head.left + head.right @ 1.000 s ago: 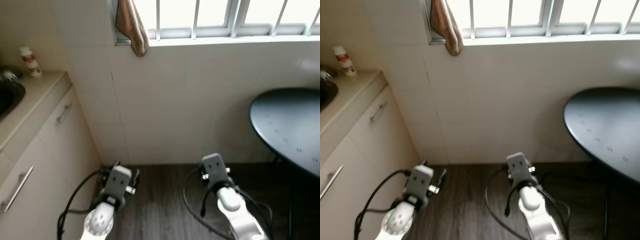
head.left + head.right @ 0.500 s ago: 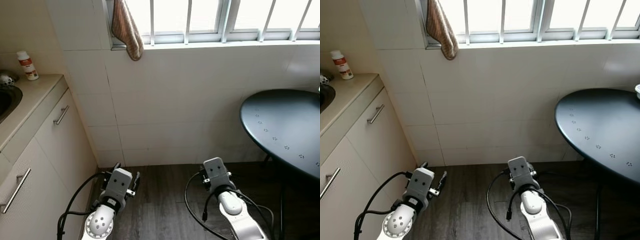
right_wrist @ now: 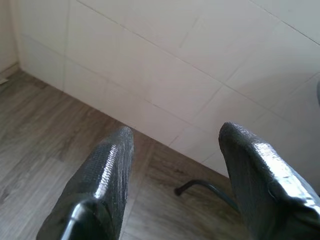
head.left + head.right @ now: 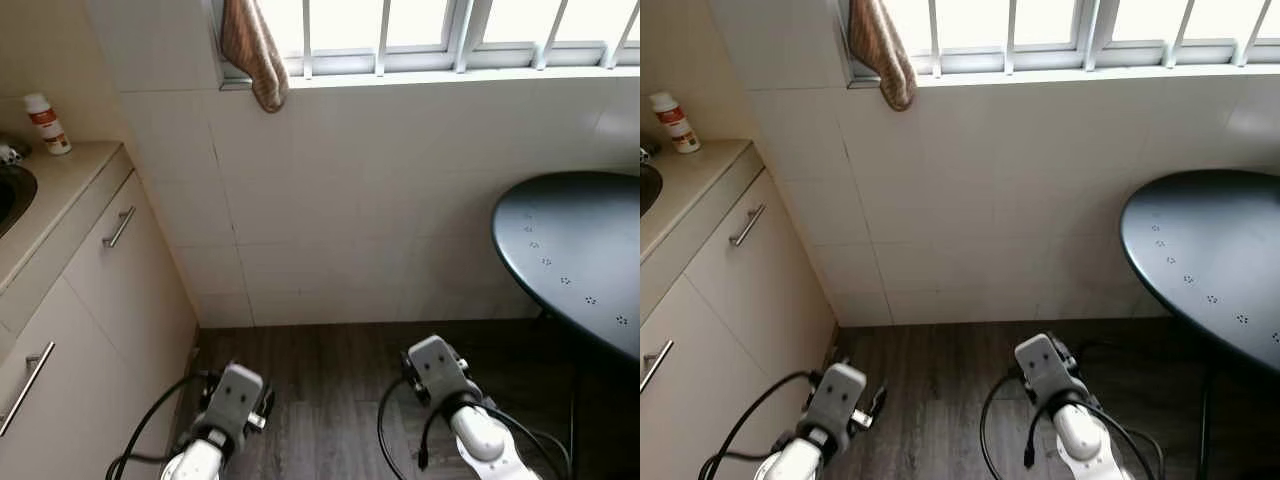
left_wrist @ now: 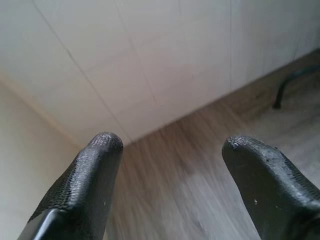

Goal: Kitchen organization

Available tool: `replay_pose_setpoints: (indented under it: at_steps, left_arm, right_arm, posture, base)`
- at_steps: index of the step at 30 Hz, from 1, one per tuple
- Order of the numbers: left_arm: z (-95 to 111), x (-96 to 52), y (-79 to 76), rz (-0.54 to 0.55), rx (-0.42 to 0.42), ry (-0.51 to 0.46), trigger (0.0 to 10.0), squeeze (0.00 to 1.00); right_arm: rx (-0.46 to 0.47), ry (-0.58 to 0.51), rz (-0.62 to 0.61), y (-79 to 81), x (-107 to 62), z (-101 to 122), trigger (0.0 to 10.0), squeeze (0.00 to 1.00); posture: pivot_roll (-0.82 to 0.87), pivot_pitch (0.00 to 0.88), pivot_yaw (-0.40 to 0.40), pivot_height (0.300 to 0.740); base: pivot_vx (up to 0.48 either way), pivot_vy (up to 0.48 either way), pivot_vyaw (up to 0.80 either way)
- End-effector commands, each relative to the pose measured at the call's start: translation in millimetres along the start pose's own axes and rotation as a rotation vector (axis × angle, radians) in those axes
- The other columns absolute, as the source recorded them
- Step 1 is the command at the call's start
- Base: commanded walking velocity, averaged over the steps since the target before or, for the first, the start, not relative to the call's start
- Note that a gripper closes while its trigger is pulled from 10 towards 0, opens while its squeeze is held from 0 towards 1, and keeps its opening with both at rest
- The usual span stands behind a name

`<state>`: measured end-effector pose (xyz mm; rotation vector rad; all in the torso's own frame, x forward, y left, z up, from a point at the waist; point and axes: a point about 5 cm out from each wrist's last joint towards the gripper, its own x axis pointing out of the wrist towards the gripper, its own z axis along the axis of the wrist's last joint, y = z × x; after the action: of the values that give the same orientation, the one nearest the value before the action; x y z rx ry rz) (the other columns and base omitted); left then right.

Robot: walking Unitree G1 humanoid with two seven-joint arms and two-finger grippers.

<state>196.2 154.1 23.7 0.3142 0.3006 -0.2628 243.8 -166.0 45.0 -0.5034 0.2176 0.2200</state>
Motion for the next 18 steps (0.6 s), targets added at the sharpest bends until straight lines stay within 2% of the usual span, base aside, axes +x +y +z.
replay_pose_setpoints:
  at_steps: [1, 2, 5, 10, 14, 18]
  left_arm:
    - [1, -0.8, -0.6, -0.005, -0.001, 0.002, 10.0, 0.0]
    - [-5, -6.8, -1.3, 0.012, -0.03, 0.012, 10.0, 0.0]
    - [-14, -11.5, -0.3, 0.055, -0.064, 0.024, 10.0, 0.0]
    - [-13, -14.7, 2.1, 0.112, -0.107, 0.008, 10.0, 0.0]
    - [-14, -13.0, 3.8, 0.108, -0.118, 0.01, 10.0, 0.0]
    - [-14, -7.2, 5.4, 0.099, -0.167, -0.027, 10.0, 0.0]
  right_arm:
    - [-0.016, -0.029, 0.022, 2.5, -1.5, 5, 10.0, 0.0]
    - [-0.013, -0.031, 0.035, 5.2, -9.3, 0, 10.0, 0.0]
    - [-0.022, -0.034, 0.052, 8.6, -16.2, -4, 10.0, 0.0]
    - [-0.022, -0.054, 0.051, 8.4, -17.8, -3, 10.0, 0.0]
    - [-0.01, -0.06, 0.054, 11.4, -18.2, -5, 10.0, 0.0]
    - [0.007, -0.086, 0.025, 12.0, -12.9, -2, 10.0, 0.0]
  posture:
    - [-0.06, 0.0, 0.025, 0.74]
    - [-0.06, 0.0, 0.026, 0.74]
    - [-0.06, 0.0, 0.027, 0.74]
    - [-0.05, 0.0, 0.024, 0.74]
    - [-0.05, 0.0, 0.025, 0.74]
    - [-0.05, 0.0, 0.023, 0.74]
  base:
    - [0.0, 0.0, 0.0]
    - [0.0, 0.0, 0.0]
    - [0.0, 0.0, 0.0]
    - [0.0, 0.0, 0.0]
    - [0.0, 0.0, 0.0]
    - [0.0, 0.0, 0.0]
